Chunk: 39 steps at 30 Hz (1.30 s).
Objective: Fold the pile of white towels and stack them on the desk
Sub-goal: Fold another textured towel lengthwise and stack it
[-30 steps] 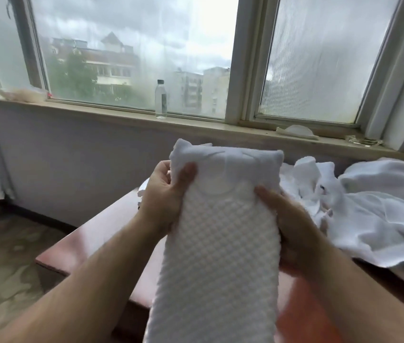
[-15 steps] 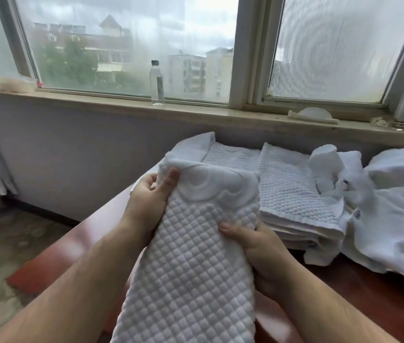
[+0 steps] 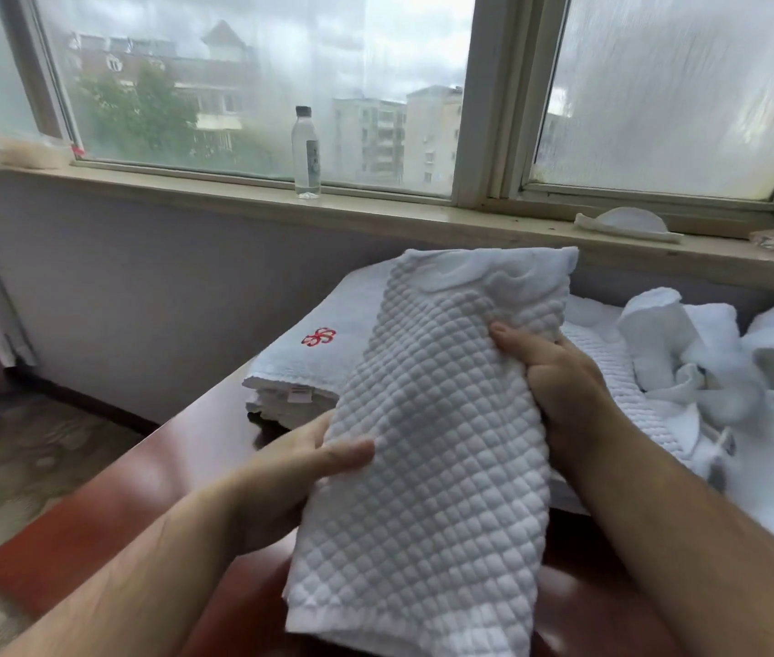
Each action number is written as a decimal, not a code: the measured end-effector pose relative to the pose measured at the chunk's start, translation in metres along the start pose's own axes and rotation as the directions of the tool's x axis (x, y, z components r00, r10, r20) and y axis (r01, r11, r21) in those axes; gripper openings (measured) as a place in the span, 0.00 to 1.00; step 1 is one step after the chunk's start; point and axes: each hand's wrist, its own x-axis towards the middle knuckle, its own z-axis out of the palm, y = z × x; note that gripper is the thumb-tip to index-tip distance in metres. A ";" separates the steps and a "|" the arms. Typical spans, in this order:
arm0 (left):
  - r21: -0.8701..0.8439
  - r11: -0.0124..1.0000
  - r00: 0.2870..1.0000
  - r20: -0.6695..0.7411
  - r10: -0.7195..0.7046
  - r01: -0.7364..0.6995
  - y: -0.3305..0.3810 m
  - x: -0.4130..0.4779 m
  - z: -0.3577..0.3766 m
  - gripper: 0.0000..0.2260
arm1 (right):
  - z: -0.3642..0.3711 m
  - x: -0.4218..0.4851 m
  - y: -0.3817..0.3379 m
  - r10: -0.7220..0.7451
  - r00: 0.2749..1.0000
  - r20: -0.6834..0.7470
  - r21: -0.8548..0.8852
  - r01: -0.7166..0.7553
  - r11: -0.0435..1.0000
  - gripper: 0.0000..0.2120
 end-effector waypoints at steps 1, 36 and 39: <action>0.010 1.000 1.000 0.021 -0.007 0.006 -0.001 0.001 -0.001 0.28 | 0.000 0.007 -0.003 -0.006 1.000 -0.013 -0.006 0.006 1.000 0.10; 0.509 0.803 0.815 -0.577 0.051 0.310 0.092 0.111 -0.165 0.13 | 0.052 0.300 0.063 0.131 0.962 -0.240 -0.464 -0.233 0.855 0.10; 0.378 0.921 0.821 -0.553 0.142 0.095 0.094 0.105 -0.170 0.12 | 0.063 0.308 0.063 0.007 0.984 -0.176 -0.463 -0.089 0.882 0.08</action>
